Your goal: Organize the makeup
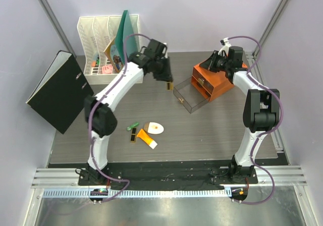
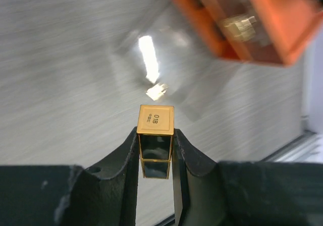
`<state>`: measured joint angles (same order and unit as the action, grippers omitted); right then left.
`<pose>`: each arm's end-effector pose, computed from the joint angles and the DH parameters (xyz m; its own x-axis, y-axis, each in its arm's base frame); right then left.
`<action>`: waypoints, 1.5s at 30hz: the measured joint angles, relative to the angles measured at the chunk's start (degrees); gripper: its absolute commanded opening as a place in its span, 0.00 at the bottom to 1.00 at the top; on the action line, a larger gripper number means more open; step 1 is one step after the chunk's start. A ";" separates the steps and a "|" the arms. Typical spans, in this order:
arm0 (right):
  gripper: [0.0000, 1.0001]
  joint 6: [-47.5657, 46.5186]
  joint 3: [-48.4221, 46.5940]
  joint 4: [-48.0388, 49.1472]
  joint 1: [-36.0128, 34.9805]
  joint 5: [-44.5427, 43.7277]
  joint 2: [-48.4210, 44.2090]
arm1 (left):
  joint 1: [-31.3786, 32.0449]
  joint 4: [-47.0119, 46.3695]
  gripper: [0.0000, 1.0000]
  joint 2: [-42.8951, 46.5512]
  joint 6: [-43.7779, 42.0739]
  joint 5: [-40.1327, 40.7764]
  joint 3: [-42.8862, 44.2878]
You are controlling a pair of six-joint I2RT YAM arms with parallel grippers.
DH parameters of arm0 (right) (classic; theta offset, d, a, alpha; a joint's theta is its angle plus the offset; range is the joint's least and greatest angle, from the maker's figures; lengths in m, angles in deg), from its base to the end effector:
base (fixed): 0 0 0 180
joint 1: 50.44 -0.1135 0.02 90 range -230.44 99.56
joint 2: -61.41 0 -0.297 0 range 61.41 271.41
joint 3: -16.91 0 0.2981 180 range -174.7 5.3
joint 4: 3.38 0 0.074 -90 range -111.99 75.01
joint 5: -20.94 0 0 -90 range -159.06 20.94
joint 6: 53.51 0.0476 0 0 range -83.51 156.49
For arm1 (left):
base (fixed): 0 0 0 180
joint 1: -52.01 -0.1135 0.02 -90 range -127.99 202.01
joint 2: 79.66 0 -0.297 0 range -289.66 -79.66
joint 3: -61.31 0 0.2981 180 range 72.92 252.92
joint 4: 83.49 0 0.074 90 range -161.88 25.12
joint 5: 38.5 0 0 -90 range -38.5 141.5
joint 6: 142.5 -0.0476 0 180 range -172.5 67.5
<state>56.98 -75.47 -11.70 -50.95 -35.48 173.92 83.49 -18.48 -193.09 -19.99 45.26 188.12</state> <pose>0.5133 0.0309 0.2311 -0.6191 0.2861 -0.7314 -0.2957 0.7778 0.5546 0.4266 -0.2673 0.3599 -0.8738 -0.0914 -0.4777 0.1269 0.9052 -0.4055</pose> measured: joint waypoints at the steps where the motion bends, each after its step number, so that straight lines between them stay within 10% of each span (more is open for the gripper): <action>1: 0.01 -0.02 -0.02 -0.09 0.00 0.00 0.00 | 1.31 -1.36 0.00 -3.23 0.79 -1.64 4.17; 11: 0.01 -0.04 -0.09 -0.15 0.00 0.02 0.00 | 4.15 -15.21 0.09 -23.15 15.58 -14.71 15.30; 21: 0.01 -0.04 -0.09 -0.15 0.00 0.02 0.00 | 4.09 -22.86 0.54 -26.16 22.51 -18.47 14.21; 30: 0.01 -0.04 -0.09 -0.17 0.00 0.02 0.00 | 4.13 -20.52 0.53 -25.99 18.38 -17.81 14.21; 45: 0.01 -0.04 -0.20 -0.42 0.00 0.00 0.00 | -0.35 -0.39 0.52 12.55 -2.86 0.37 -24.30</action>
<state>56.94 -75.67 -12.12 -50.95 -35.48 173.92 83.15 -18.87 -180.54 -22.85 45.63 163.81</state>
